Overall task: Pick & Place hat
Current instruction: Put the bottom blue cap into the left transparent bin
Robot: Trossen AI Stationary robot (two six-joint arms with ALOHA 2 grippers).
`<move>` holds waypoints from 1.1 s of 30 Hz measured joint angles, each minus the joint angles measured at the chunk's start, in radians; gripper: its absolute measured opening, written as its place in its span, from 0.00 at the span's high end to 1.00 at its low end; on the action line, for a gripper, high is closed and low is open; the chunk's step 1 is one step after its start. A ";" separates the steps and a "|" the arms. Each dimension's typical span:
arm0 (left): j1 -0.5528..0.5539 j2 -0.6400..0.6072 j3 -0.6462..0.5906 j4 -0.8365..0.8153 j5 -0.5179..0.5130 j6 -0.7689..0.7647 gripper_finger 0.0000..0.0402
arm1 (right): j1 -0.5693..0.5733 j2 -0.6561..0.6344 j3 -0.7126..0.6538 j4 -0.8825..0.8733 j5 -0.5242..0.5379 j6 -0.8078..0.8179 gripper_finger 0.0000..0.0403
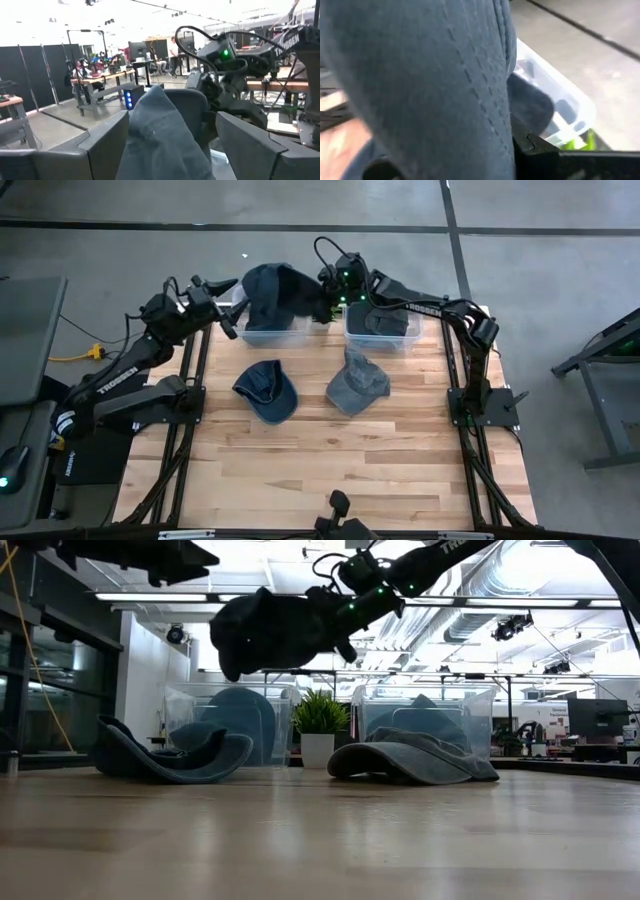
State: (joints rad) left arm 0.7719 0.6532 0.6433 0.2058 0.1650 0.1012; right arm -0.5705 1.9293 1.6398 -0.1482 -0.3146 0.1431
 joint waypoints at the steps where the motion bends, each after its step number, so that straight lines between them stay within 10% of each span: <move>1: 0.000 -0.008 0.000 -0.004 0.000 -0.001 0.26 | 0.000 0.000 0.000 0.000 -0.013 0.014 1.00; 33: 0.000 -0.022 -0.001 -0.088 -0.016 -0.005 0.26 | 0.010 0.154 0.002 0.238 -0.129 0.098 1.00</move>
State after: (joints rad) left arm 0.7719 0.6312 0.6422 0.1181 0.1493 0.0967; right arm -0.5602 2.0830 1.6413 0.0903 -0.4438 0.2407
